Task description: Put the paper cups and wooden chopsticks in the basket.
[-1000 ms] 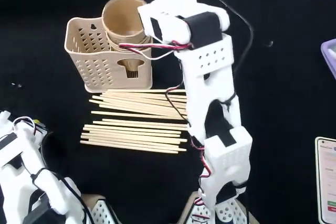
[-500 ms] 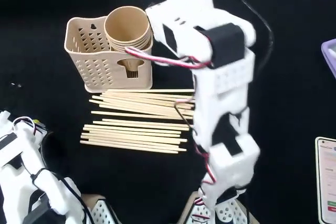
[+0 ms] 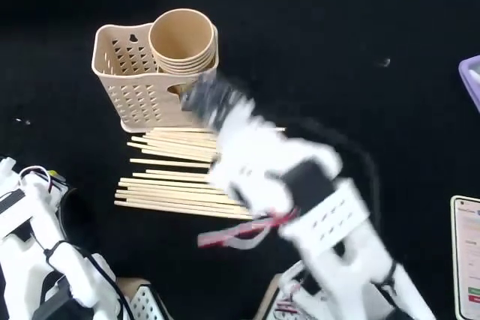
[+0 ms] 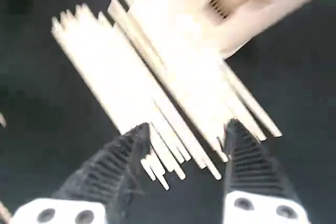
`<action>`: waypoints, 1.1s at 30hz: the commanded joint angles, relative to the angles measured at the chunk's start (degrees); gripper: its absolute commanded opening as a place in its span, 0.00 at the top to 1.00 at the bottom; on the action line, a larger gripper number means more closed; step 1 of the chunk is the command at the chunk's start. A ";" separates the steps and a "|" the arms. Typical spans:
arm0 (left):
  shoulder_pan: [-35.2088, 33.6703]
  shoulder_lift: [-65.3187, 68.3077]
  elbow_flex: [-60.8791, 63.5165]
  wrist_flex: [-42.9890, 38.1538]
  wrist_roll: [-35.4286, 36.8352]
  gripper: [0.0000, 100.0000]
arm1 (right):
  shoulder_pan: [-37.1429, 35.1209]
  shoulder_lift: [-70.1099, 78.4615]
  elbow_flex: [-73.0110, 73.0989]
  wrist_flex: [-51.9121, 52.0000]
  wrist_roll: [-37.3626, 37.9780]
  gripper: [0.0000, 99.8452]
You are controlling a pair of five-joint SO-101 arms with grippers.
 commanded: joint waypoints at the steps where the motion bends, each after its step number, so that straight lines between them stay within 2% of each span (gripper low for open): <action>1: 0.57 -1.41 -2.86 -0.53 0.35 0.78 | -7.91 -2.95 20.35 -13.63 -0.35 0.78; 7: 0.48 -1.41 -2.77 -0.53 0.18 0.78 | -14.07 7.96 22.64 -23.65 -0.44 0.78; 15: 0.13 -1.41 -2.68 -0.53 0.09 0.78 | -14.15 25.89 18.68 -30.33 0.09 0.78; 23: 0.31 -1.41 -2.68 -0.53 0.09 0.78 | -14.07 34.51 17.80 -32.26 0.09 0.78; 25: 0.31 -1.41 -2.68 -0.53 0.09 0.78 | -14.07 35.21 17.63 -32.18 0.09 0.83; 28: 0.22 -1.41 -2.68 -0.53 0.09 0.78 | -14.07 34.77 17.27 -32.18 0.09 1.00; 30: 0.13 -1.41 -2.68 -0.53 0.09 0.78 | -13.98 33.71 17.45 -31.56 -0.09 0.97; 33: 0.13 -1.41 -2.68 -0.53 0.09 0.78 | -12.84 30.55 17.27 -28.57 -0.09 0.99</action>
